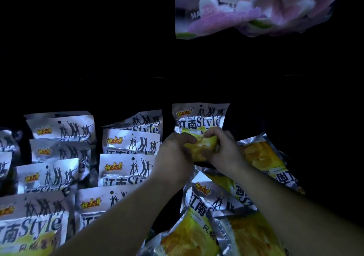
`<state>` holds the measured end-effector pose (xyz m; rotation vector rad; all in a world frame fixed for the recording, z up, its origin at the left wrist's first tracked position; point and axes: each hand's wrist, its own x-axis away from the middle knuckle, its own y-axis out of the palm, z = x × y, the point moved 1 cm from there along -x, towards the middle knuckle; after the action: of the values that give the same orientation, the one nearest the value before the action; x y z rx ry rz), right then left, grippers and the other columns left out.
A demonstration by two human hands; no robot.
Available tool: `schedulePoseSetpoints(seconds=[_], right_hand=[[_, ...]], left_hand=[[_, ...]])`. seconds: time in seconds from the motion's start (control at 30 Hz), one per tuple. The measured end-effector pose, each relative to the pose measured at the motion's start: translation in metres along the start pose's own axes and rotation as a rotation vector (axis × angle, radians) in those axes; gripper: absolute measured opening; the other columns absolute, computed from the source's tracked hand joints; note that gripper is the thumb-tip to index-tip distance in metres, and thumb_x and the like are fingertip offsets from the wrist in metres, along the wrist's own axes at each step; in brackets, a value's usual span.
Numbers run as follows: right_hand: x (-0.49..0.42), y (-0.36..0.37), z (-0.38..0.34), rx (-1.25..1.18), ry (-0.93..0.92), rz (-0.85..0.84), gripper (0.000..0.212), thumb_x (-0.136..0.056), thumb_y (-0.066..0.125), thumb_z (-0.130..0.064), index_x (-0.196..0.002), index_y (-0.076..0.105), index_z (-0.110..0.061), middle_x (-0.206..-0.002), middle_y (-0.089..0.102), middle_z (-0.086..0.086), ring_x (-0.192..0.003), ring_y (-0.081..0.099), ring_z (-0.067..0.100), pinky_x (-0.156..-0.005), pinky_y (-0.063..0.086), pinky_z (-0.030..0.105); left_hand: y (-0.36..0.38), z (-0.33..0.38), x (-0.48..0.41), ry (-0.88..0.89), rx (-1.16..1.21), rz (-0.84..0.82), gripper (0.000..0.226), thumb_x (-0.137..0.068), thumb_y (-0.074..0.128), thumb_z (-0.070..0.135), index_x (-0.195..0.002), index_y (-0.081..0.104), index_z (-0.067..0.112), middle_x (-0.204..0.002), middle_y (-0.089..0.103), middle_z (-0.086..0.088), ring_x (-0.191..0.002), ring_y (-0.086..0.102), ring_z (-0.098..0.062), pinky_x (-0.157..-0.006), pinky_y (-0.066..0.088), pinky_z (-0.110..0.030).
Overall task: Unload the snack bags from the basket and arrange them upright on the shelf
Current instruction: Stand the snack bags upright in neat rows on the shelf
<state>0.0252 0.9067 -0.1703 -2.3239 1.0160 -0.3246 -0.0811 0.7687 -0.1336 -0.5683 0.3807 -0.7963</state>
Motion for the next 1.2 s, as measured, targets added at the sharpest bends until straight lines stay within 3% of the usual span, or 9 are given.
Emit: schedulePoseSetpoints(seconds=[0.13, 0.23, 0.33, 0.53, 0.7, 0.87, 0.97, 1.07, 1.2], right_hand=[[0.019, -0.025, -0.005, -0.089, 0.006, 0.03, 0.035, -0.092, 0.073, -0.014, -0.118, 0.066, -0.037, -0.129, 0.047, -0.01, -0.113, 0.05, 0.01, -0.101, 0.045, 0.024], [0.043, -0.06, 0.002, -0.079, 0.075, 0.186, 0.027, -0.093, 0.071, -0.015, -0.103, 0.067, -0.04, -0.12, 0.06, -0.007, -0.107, 0.061, 0.013, -0.09, 0.052, 0.031], [0.067, -0.099, 0.028, 0.268, 0.174, 0.331, 0.02, -0.089, 0.072, -0.032, -0.104, 0.064, -0.042, -0.115, 0.058, -0.004, -0.101, 0.062, 0.023, -0.081, 0.055, 0.039], [0.081, -0.102, 0.064, 0.561, 0.387, 0.15, 0.072, -0.079, 0.057, -0.078, -0.14, 0.045, -0.042, -0.134, 0.053, 0.001, -0.115, 0.058, 0.029, -0.084, 0.057, 0.044], [0.077, -0.085, 0.073, 0.529, 0.365, 0.095, 0.07, -0.08, 0.064, -0.071, -0.139, 0.046, -0.038, -0.141, 0.052, 0.002, -0.117, 0.058, 0.032, -0.087, 0.055, 0.042], [0.081, -0.087, 0.072, 0.316, 0.271, 0.117, 0.052, -0.089, 0.07, -0.043, -0.137, 0.052, -0.038, -0.139, 0.047, -0.003, -0.107, 0.063, 0.024, -0.086, 0.056, 0.04], [0.083, -0.091, 0.072, 0.267, 0.257, 0.13, 0.046, -0.098, 0.062, -0.033, -0.141, 0.05, -0.038, -0.143, 0.039, -0.005, -0.093, 0.062, 0.015, -0.084, 0.057, 0.037], [0.08, -0.092, 0.075, 0.3, 0.364, 0.105, 0.052, -0.097, 0.06, -0.042, -0.146, 0.043, -0.044, -0.157, 0.03, 0.001, -0.113, 0.059, 0.023, -0.088, 0.052, 0.031], [0.077, -0.084, 0.081, 0.319, 0.371, 0.066, 0.054, -0.097, 0.059, -0.048, -0.147, 0.04, -0.045, -0.143, 0.055, 0.001, -0.113, 0.062, 0.027, -0.086, 0.054, 0.034]], left_hand=[[0.007, 0.002, 0.003, 0.028, -0.013, -0.04, 0.033, -0.095, 0.052, 0.006, -0.118, 0.07, 0.023, -0.119, 0.063, -0.001, -0.094, 0.067, -0.02, -0.079, 0.05, -0.023], [0.015, 0.005, 0.008, 0.022, -0.001, -0.076, 0.034, -0.093, 0.054, 0.006, -0.12, 0.068, 0.022, -0.12, 0.063, -0.002, -0.093, 0.067, -0.021, -0.079, 0.051, -0.026], [0.029, 0.012, 0.016, 0.031, 0.01, -0.124, 0.034, -0.091, 0.059, 0.007, -0.118, 0.068, 0.025, -0.119, 0.061, 0.001, -0.096, 0.066, -0.019, -0.081, 0.059, -0.037], [0.047, 0.025, 0.015, 0.076, -0.09, -0.105, 0.048, -0.088, 0.065, 0.012, -0.133, 0.059, 0.027, -0.135, 0.051, 0.001, -0.109, 0.063, -0.025, -0.084, 0.058, -0.041], [0.067, 0.034, 0.026, 0.062, -0.061, -0.297, 0.047, -0.089, 0.065, 0.015, -0.133, 0.059, 0.032, -0.137, 0.052, 0.006, -0.12, 0.06, -0.016, -0.094, 0.054, -0.029], [0.095, 0.034, 0.05, 0.123, -0.267, -0.608, 0.063, -0.091, 0.062, 0.036, -0.151, 0.042, 0.04, -0.164, 0.026, 0.012, -0.151, 0.028, -0.013, -0.113, 0.039, -0.028], [0.097, 0.03, 0.057, 0.168, -0.29, -0.638, 0.06, -0.096, 0.053, 0.035, -0.154, 0.038, 0.037, -0.16, 0.038, 0.006, -0.145, 0.036, -0.015, -0.113, 0.037, -0.024], [0.093, 0.025, 0.065, 0.166, -0.257, -0.654, 0.051, -0.096, 0.053, 0.034, -0.147, 0.048, 0.039, -0.142, 0.056, 0.008, -0.128, 0.053, -0.013, -0.102, 0.044, -0.022], [0.092, 0.018, 0.068, 0.043, -0.109, -0.618, 0.037, -0.091, 0.055, 0.028, -0.123, 0.063, 0.045, -0.114, 0.07, 0.018, -0.099, 0.064, 0.001, -0.085, 0.054, -0.018]])
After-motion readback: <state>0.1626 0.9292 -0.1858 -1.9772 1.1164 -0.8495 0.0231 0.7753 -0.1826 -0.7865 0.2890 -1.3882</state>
